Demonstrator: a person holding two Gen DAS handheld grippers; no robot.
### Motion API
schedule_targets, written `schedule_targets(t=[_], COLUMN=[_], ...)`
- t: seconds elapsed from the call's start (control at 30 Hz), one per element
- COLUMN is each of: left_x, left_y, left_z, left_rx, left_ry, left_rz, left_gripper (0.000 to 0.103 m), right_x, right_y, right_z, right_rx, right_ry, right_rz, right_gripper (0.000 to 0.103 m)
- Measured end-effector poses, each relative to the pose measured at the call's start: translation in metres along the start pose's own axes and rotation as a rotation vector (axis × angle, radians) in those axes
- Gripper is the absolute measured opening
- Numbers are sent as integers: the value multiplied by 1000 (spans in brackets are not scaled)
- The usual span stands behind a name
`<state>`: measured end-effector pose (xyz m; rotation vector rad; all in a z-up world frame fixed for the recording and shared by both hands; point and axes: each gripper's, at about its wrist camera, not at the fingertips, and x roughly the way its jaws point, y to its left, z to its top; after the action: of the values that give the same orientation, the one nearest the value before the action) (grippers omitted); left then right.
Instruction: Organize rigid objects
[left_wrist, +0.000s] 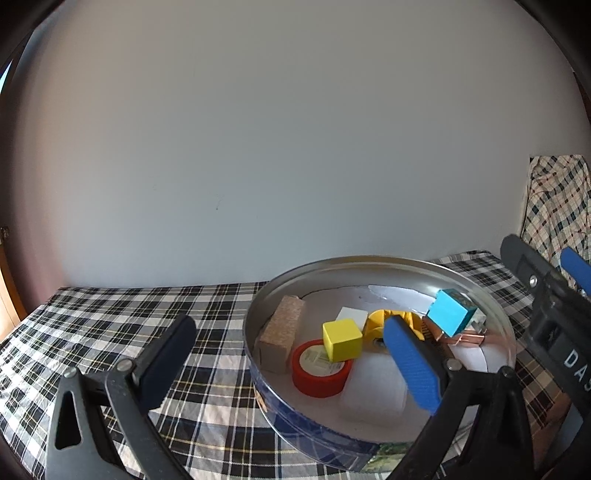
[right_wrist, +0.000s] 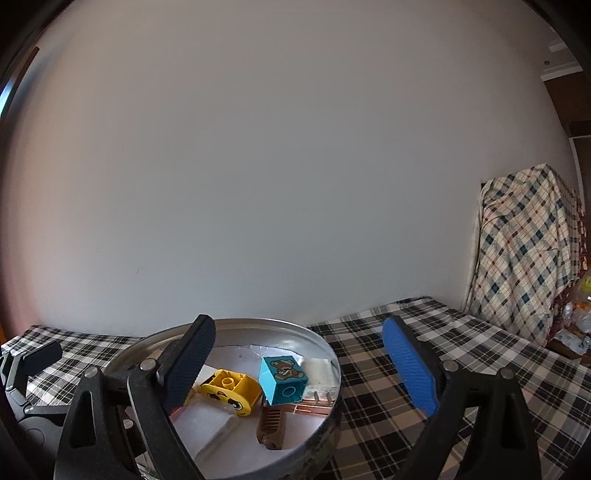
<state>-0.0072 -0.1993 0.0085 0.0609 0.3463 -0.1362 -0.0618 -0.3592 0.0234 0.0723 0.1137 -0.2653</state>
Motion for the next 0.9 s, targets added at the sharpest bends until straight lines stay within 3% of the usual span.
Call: schedule_targets(t=[0.5, 0.7, 0.9], left_x=[-18, -30, -29], left_y=[4, 3, 5], left_z=[-6, -7, -7], left_rx=[-33, -26, -40], left_ry=[-18, -62, -53], left_rz=[-12, -10, 2], left_gripper=[103, 103, 103], right_x=[-41, -40, -43], right_y=[6, 8, 7], right_z=[1, 1, 1], right_rx=[-50, -59, -61], right_ry=[-124, -116, -128], right_rz=[-27, -31, -33], right_gripper=[102, 102, 102])
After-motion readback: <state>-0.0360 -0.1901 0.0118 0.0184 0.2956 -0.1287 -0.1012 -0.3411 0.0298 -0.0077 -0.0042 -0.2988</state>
